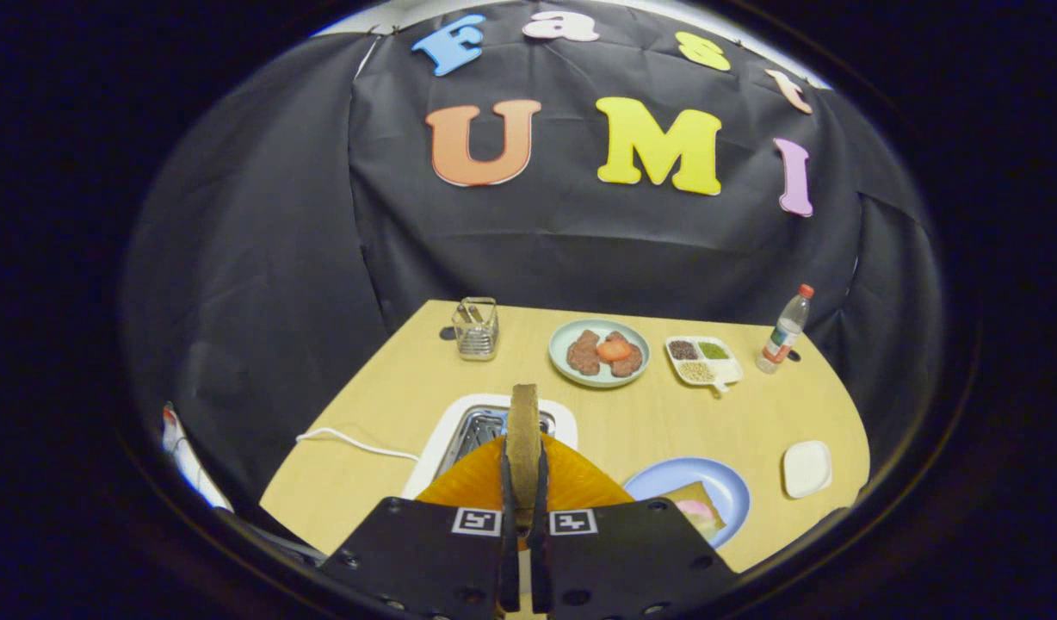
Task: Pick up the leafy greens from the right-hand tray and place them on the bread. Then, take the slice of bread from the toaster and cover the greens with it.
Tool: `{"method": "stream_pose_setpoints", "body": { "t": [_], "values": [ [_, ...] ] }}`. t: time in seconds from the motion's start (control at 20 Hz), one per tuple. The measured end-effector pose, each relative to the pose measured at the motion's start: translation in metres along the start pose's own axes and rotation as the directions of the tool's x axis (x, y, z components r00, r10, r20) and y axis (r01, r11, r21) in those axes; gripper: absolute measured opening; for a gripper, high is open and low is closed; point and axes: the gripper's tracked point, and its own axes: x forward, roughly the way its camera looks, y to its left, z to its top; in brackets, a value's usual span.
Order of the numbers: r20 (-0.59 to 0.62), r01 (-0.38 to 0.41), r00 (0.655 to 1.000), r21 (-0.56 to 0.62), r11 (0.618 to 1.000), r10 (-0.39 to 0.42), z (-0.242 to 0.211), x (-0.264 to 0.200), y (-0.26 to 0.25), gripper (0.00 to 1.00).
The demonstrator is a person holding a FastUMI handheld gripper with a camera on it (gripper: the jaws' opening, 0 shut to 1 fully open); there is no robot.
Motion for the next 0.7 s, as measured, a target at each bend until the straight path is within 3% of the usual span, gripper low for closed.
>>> {"method": "stream_pose_setpoints", "body": {
  "t": [0.25,0.4,0.55,0.7],
  "values": [
    [0.086,-0.088,0.993,0.123,0.989,0.078,0.049,-0.043,-0.026,0.06],
    [0.143,-0.100,0.987,0.166,0.981,0.076,0.071,-0.065,-0.064,0.06],
    [0.150,-0.110,0.985,0.164,0.980,0.086,0.064,-0.066,-0.103,0.05],
    [0.093,-0.109,0.991,0.165,0.980,0.095,0.025,-0.056,-0.133,0.05]
  ]
}}
